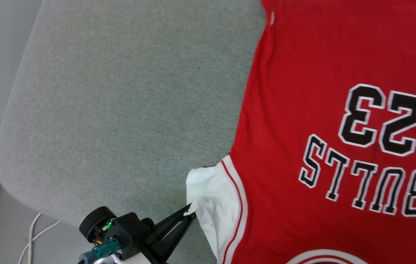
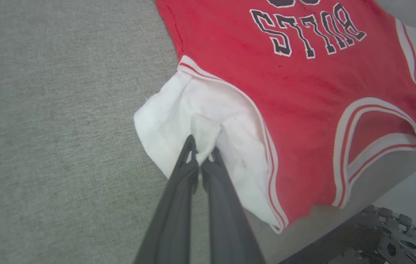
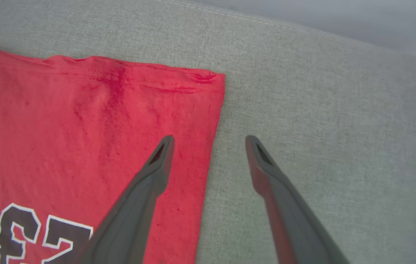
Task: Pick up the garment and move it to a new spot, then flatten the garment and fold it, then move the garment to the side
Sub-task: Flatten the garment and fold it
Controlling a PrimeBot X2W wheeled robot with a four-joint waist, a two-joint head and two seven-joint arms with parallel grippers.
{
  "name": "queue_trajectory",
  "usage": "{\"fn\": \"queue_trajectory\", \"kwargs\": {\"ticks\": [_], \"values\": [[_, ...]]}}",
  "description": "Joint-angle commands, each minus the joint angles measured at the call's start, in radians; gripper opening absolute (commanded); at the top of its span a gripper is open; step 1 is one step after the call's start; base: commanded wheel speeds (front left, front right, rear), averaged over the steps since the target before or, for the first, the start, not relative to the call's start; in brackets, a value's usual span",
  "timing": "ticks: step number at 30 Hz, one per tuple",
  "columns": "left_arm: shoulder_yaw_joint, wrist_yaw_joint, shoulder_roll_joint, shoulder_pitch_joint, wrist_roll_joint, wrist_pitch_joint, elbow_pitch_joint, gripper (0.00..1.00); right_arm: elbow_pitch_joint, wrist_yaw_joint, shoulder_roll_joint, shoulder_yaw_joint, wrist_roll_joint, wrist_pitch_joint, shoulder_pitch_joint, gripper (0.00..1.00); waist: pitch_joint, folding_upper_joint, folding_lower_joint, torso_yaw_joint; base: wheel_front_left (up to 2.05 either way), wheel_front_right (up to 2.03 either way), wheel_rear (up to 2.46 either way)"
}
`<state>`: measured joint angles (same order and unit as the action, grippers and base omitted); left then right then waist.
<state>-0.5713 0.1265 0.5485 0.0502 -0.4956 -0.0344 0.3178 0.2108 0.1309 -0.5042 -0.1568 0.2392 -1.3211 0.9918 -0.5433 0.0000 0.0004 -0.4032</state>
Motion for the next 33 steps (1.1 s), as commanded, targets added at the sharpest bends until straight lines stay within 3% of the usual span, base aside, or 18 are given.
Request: {"fn": "queue_trajectory", "kwargs": {"ticks": [1, 14, 16, 24, 33], "values": [[-0.009, 0.001, -0.007, 0.025, 0.002, 0.007, 0.001, 0.00, 0.019, 0.000, -0.005, -0.003, -0.025, 0.006, 0.010, 1.00, -0.052, 0.0000, -0.0004, -0.057, 0.00, 0.00, 0.00], [-0.030, 0.003, -0.005, 0.062, -0.006, 0.031, -0.016, 0.00, 0.102, 0.000, 0.033, -0.031, -0.081, 0.000, -0.038, 1.00, -0.095, 0.0000, -0.0004, -0.104, 0.00, 0.00, 0.00], [-0.035, 0.003, -0.008, 0.064, -0.005, 0.033, -0.022, 0.00, 0.108, 0.000, 0.035, -0.039, -0.079, -0.010, -0.052, 0.00, -0.097, 0.0000, -0.0004, -0.106, 0.00, 0.00, 0.00], [-0.037, -0.002, -0.009, 0.070, -0.012, 0.045, -0.051, 0.00, 0.118, 0.000, 0.025, -0.056, -0.075, 0.024, -0.105, 0.00, -0.047, 0.0000, -0.0004, -0.081, 0.00, 0.00, 0.00], [-0.015, -0.038, 0.011, 0.034, -0.012, 0.052, -0.060, 0.00, 0.114, 0.000, 0.079, -0.069, -0.002, 0.097, -0.250, 0.00, 0.121, 0.0000, -0.0004, 0.031, 0.00, 0.00, 0.00]]}}
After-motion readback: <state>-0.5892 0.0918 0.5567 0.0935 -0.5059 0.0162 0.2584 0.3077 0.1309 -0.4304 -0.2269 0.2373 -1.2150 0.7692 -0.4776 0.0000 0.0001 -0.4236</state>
